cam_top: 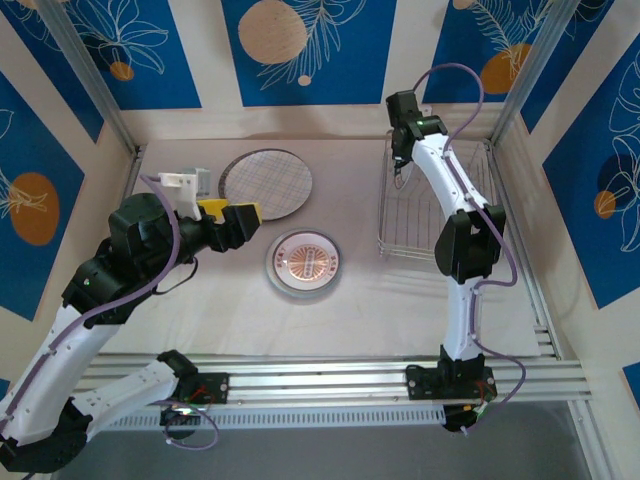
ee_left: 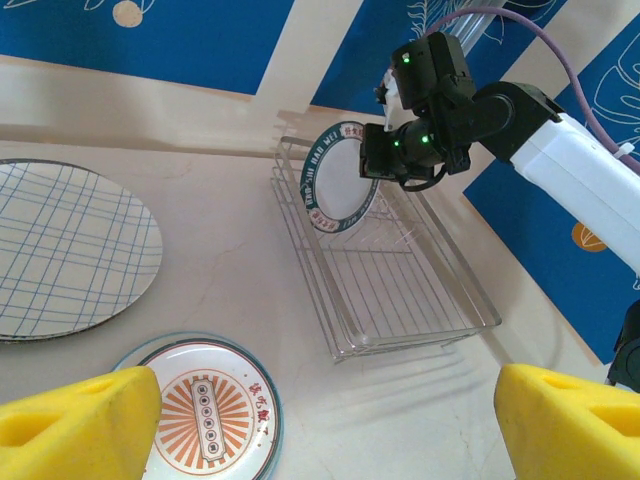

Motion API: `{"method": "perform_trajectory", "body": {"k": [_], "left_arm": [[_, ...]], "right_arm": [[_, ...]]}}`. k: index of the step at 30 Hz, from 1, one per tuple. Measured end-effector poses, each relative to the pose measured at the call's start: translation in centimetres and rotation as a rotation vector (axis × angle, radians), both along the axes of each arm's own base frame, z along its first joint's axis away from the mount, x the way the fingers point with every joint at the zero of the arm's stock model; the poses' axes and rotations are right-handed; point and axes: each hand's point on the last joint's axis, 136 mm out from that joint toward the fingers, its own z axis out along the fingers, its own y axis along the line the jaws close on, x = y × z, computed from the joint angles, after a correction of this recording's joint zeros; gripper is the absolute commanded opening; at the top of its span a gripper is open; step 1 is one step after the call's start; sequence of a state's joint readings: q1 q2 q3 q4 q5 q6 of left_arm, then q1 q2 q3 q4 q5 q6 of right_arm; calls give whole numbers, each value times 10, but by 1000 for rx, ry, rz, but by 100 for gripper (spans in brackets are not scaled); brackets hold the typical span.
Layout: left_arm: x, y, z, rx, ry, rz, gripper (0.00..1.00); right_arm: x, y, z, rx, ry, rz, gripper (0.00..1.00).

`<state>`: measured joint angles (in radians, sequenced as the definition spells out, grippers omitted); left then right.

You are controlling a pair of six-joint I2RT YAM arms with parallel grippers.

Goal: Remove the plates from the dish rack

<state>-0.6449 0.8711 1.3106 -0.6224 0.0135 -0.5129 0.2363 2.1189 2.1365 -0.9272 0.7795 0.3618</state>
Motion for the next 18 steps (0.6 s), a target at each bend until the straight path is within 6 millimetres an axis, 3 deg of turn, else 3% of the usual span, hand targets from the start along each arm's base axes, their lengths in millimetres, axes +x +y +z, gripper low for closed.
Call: {"method": "perform_trajectory", "body": {"k": [7, 11, 18], "left_arm": [[0, 0, 0, -1, -1, 0, 86], [-2, 1, 2, -5, -5, -1, 86], [-3, -2, 4, -20, -6, -18, 87]], "right_arm": [[-8, -4, 1, -35, 23, -18, 0], [-15, -6, 13, -45, 11, -24, 0], [-43, -16, 68, -31, -83, -46, 0]]}}
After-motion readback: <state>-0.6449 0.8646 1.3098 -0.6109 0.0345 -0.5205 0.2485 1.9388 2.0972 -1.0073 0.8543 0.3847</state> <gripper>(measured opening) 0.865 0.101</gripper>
